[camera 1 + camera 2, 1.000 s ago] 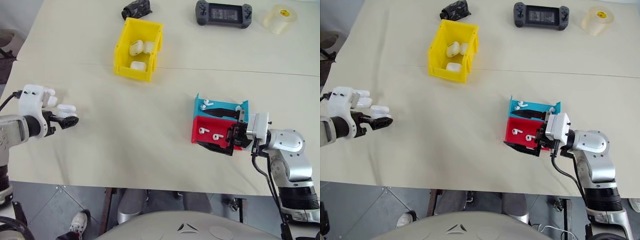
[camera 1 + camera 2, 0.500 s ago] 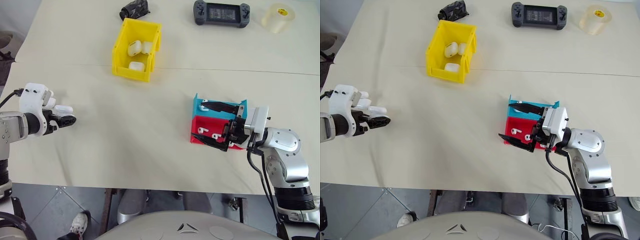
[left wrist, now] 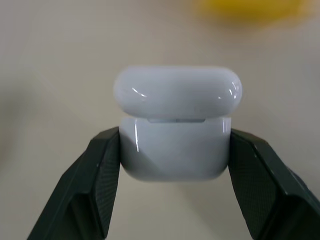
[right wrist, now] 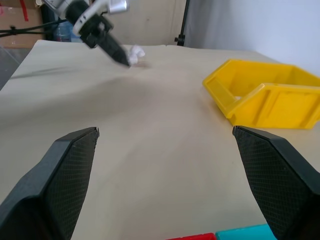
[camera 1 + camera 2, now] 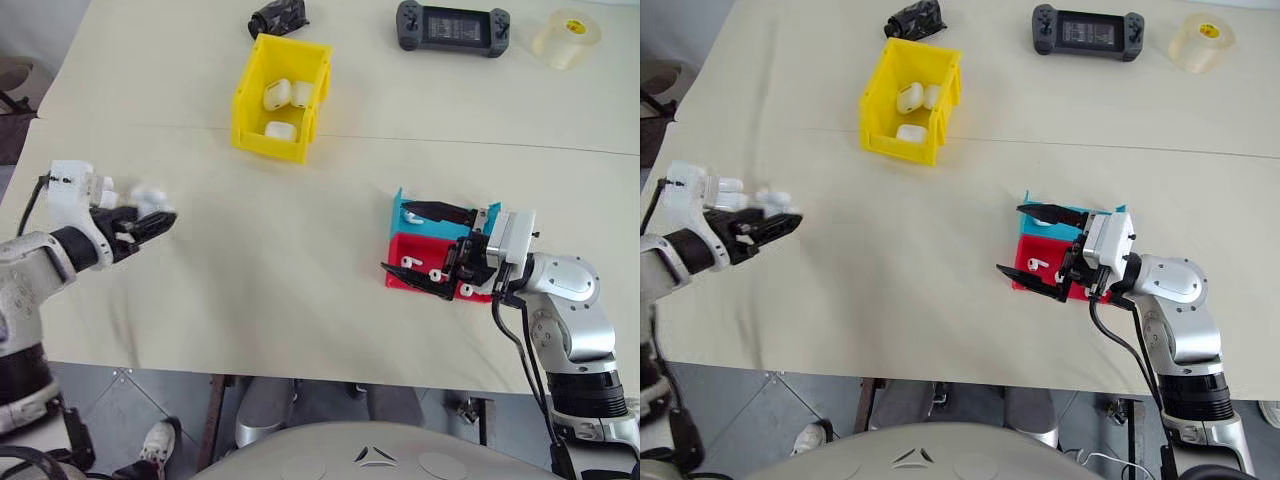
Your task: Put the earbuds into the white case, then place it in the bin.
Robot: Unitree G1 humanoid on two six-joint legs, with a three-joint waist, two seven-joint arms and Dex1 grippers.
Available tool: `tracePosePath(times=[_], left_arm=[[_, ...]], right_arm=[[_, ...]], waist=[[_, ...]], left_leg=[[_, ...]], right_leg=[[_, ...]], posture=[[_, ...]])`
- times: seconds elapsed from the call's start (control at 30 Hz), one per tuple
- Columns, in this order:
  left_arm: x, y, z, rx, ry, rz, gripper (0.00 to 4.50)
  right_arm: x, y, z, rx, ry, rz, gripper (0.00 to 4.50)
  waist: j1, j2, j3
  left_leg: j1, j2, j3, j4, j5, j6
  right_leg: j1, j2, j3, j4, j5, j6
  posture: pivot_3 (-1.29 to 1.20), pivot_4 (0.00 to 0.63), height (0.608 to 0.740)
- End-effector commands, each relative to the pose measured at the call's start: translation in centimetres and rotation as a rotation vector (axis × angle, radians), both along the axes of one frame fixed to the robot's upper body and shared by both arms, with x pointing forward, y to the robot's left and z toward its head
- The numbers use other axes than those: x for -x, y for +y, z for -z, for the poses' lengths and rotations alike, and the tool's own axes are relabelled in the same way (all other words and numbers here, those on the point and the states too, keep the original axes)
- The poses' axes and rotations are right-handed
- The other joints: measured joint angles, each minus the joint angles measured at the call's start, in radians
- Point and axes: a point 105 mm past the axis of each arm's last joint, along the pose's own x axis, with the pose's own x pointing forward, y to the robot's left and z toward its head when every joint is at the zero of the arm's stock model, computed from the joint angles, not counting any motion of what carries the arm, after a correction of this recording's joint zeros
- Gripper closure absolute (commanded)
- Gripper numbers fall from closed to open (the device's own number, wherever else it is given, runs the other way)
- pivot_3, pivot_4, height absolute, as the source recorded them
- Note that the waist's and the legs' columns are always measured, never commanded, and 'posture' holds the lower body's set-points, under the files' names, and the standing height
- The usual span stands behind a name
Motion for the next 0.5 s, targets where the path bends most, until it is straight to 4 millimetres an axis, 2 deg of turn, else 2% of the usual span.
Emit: tracePosePath(times=[0.03, 0.17, 0.3, 0.5], left_arm=[[1.5, -1.1, -3.1, 0.003, -0.236, 0.113, 1.7], [2.4, -4.1, -3.5, 0.029, -0.416, 0.296, 1.7], [3.0, -7.5, -2.9, 0.078, -0.488, 0.451, 1.7], [5.0, -12.8, 0.1, 0.097, -0.505, 0.731, 1.7]], right_arm=[[-0.4, -1.4, -0.9, 0.018, -0.047, 0.051, 0.0], [-0.4, -2.7, -1.4, 0.044, -0.052, 0.097, 0.0], [0.6, -3.6, -1.2, 0.064, -0.038, 0.138, 0.0], [2.1, -6.6, -1.3, 0.127, -0.063, 0.28, 0.0]], waist=[[0.0, 0.0, 0.0], [0.003, 0.001, 0.001], [0.007, 0.001, 0.0], [0.007, 0.001, 0.0]], left_leg=[[0.0, 0.0, 0.0, 0.0, 0.0, 0.0], [0.001, 0.0, 0.001, 0.0, 0.0, 0.0], [0.001, 0.0, 0.001, 0.001, 0.0, 0.0], [0.001, 0.0, 0.001, 0.001, 0.0, 0.002]], right_leg=[[0.0, 0.0, 0.0, 0.0, 0.0, 0.0], [0.0, 0.001, 0.0, 0.0, 0.0, 0.0], [0.001, 0.001, 0.0, 0.001, 0.0, 0.0], [0.002, 0.001, 0.0, 0.0, 0.0, 0.001]], posture=[[0.0, 0.15, 0.74], [0.0, 0.15, 0.74], [0.0, 0.15, 0.74], [0.0, 0.15, 0.74]])
